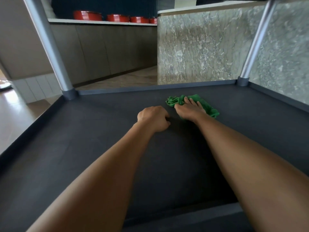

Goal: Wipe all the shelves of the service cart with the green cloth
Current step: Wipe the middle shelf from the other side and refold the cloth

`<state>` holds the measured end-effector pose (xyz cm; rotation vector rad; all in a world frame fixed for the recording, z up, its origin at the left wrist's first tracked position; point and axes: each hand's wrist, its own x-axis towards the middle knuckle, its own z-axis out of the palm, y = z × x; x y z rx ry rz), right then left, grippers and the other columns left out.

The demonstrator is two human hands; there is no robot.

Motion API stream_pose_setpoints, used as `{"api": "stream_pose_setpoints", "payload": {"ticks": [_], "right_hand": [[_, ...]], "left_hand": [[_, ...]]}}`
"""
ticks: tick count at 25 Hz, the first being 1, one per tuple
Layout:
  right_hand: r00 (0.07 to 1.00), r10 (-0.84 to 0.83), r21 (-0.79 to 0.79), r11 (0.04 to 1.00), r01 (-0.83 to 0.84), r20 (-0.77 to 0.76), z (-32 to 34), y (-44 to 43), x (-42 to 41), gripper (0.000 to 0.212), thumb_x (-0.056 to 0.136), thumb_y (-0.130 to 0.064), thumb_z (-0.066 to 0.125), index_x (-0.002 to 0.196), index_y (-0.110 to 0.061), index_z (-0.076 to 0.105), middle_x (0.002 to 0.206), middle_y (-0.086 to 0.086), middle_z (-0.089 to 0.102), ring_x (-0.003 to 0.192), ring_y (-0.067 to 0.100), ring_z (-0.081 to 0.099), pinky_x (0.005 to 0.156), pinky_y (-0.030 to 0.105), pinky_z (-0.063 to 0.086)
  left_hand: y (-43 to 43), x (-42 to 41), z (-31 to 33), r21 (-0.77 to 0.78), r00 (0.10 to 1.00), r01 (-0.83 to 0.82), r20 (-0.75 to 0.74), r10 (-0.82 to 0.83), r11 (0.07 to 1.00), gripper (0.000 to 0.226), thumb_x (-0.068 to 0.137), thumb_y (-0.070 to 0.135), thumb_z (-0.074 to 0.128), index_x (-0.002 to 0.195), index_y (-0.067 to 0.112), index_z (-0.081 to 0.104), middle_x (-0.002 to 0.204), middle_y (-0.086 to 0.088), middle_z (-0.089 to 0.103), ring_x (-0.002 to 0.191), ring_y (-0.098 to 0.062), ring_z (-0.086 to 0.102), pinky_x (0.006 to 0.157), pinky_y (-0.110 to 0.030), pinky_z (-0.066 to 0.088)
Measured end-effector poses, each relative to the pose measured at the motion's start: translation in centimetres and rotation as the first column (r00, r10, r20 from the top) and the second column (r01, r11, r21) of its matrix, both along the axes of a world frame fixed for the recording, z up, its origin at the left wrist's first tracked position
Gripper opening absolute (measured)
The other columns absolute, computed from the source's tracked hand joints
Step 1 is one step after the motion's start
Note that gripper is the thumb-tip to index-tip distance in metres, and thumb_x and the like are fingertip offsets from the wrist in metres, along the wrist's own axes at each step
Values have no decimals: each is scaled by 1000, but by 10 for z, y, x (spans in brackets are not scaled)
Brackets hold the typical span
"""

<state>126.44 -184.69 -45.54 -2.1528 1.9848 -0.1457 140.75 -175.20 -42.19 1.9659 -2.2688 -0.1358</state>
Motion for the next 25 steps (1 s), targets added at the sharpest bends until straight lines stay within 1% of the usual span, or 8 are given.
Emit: {"api": "stream_pose_setpoints", "payload": {"ticks": [5, 9, 10, 14, 16, 19, 22, 25], "right_hand": [[994, -78, 30, 997, 76, 74, 4, -3, 14, 65, 94, -44, 13, 151, -14, 6, 160, 1, -2, 146, 19, -4, 117, 40, -6], [977, -136, 73, 989, 126, 161, 8, -13, 42, 67, 95, -46, 14, 151, -11, 4, 160, 5, -3, 146, 21, -6, 116, 39, -9], [974, -140, 83, 988, 127, 176, 10, -16, 50, 67, 95, -46, 14, 151, -11, 3, 160, 5, -3, 146, 21, -7, 115, 39, -9], [975, -90, 95, 993, 72, 203, 16, -29, 85, 67, 95, -45, 13, 151, -9, 5, 160, 5, -1, 146, 21, -5, 115, 39, -9], [974, -59, 95, 995, 39, 218, 17, -33, 103, 67, 94, -45, 14, 151, -9, 6, 160, 4, 0, 146, 21, -4, 115, 40, -9], [971, -49, 85, 996, 30, 232, 15, -37, 118, 68, 94, -45, 15, 151, -9, 7, 160, 4, 1, 146, 22, -4, 115, 39, -10], [969, -41, 91, 996, 19, 245, 16, -38, 127, 68, 94, -44, 15, 151, -9, 5, 160, 5, 0, 146, 22, -5, 115, 38, -10], [965, -21, 83, 997, -1, 262, 15, -36, 136, 67, 94, -44, 15, 151, -9, 6, 160, 5, 0, 146, 21, -5, 115, 38, -9]], "left_hand": [[-4, 15, -1, 15, 996, 93, -12, -92, 996, 45, 90, 18, 49, 128, 41, 56, 131, 7, 57, 117, -21, 53, 89, -30, 46], [-6, 28, 2, 62, 978, 197, -89, -191, 979, 49, 88, 6, 51, 130, 30, 58, 133, 4, 56, 118, -16, 52, 91, -25, 42], [-5, 34, 2, 81, 968, 220, -139, -207, 972, 49, 87, 3, 51, 129, 27, 59, 130, 4, 57, 114, -13, 53, 91, -21, 41], [3, 56, 2, 120, 915, 292, -323, -241, 949, 48, 85, -6, 54, 125, 19, 62, 108, 11, 57, 97, 2, 49, 68, 6, 33], [2, 69, 6, 43, 908, 216, -375, -185, 975, 41, 86, -3, 54, 118, 19, 67, 110, 7, 64, 101, -2, 56, 72, 2, 38], [-4, 98, 10, -54, 917, -20, -399, -3, 998, 40, 87, -3, 47, 113, 17, 69, 115, 0, 66, 108, -14, 58, 83, -17, 41], [-10, 125, 4, -57, 893, -190, -425, 149, 980, 37, 87, -1, 46, 114, 13, 67, 119, -6, 64, 110, -21, 56, 83, -22, 39], [-13, 134, -3, -48, 831, -289, -508, 226, 956, 39, 85, -4, 47, 117, 10, 65, 121, -9, 62, 113, -25, 55, 92, -29, 43]]}}
